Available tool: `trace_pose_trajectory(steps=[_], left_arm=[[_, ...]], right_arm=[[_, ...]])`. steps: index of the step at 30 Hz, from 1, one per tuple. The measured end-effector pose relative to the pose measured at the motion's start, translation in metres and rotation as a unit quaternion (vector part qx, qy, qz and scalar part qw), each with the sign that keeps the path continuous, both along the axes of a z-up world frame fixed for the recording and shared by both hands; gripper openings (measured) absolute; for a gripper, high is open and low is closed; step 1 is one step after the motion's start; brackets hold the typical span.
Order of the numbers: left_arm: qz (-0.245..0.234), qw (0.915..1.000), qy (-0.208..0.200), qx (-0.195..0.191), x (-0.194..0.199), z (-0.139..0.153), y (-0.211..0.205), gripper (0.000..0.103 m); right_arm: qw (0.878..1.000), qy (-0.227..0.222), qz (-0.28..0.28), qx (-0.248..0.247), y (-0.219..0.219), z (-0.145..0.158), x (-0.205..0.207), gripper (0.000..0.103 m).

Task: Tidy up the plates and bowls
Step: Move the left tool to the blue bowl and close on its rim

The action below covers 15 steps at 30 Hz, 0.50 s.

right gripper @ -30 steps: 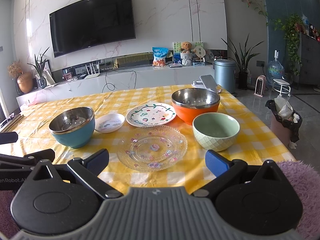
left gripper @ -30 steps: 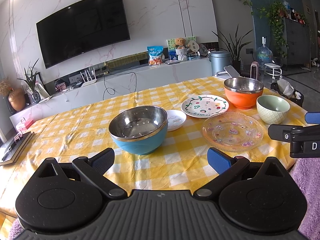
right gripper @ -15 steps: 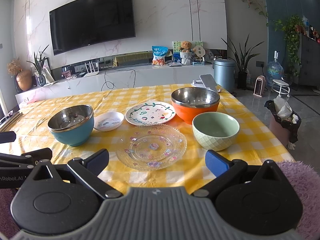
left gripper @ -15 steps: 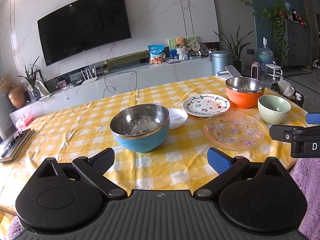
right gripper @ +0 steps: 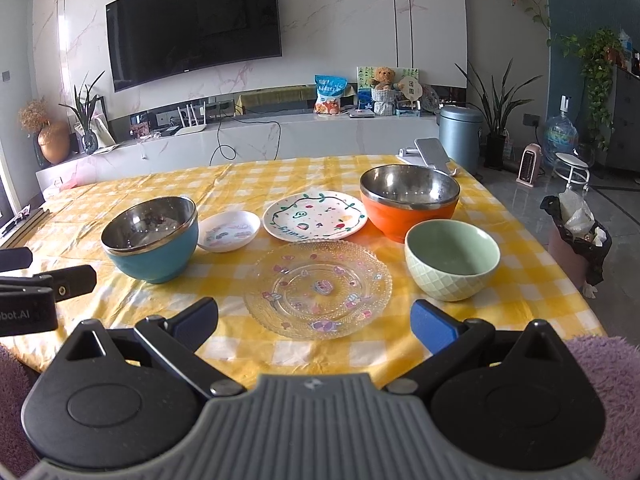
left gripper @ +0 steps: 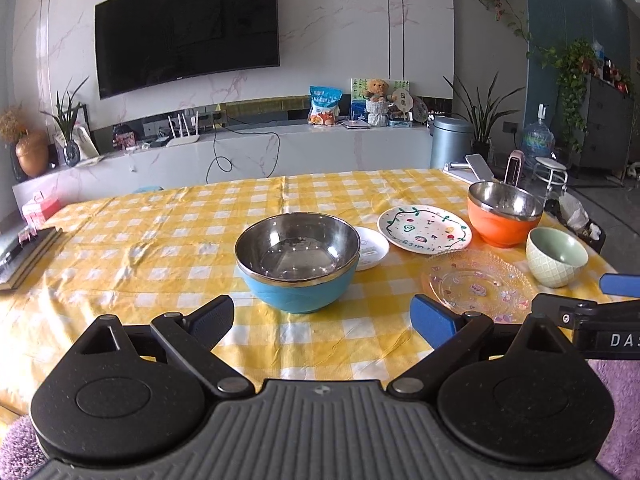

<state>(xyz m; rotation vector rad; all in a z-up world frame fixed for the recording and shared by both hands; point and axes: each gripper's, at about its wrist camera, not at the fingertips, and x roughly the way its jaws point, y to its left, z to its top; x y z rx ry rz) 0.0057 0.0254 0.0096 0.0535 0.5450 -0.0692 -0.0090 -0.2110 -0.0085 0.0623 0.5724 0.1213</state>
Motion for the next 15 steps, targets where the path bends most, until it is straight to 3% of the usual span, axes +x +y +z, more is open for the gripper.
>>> trace_pose_trajectory(steps=[9, 13, 15], left_arm=[[0.019, 0.9982, 0.028, -0.048, 0.034, 0.013, 0.032, 0.103], [0.036, 0.9967, 0.029, -0.066, 0.047, 0.018, 0.046, 0.098], [0.041, 0.9961, 0.031, -0.073, 0.052, 0.018, 0.052, 0.092]], right_arm=[[1.0, -0.01, 0.011, 0.001, 0.031, 0.02, 0.032, 0.1], [1.0, 0.01, 0.016, 0.023, 0.046, 0.024, 0.054, 0.1], [0.999, 0.02, 0.014, 0.032, 0.054, 0.023, 0.062, 0.094]])
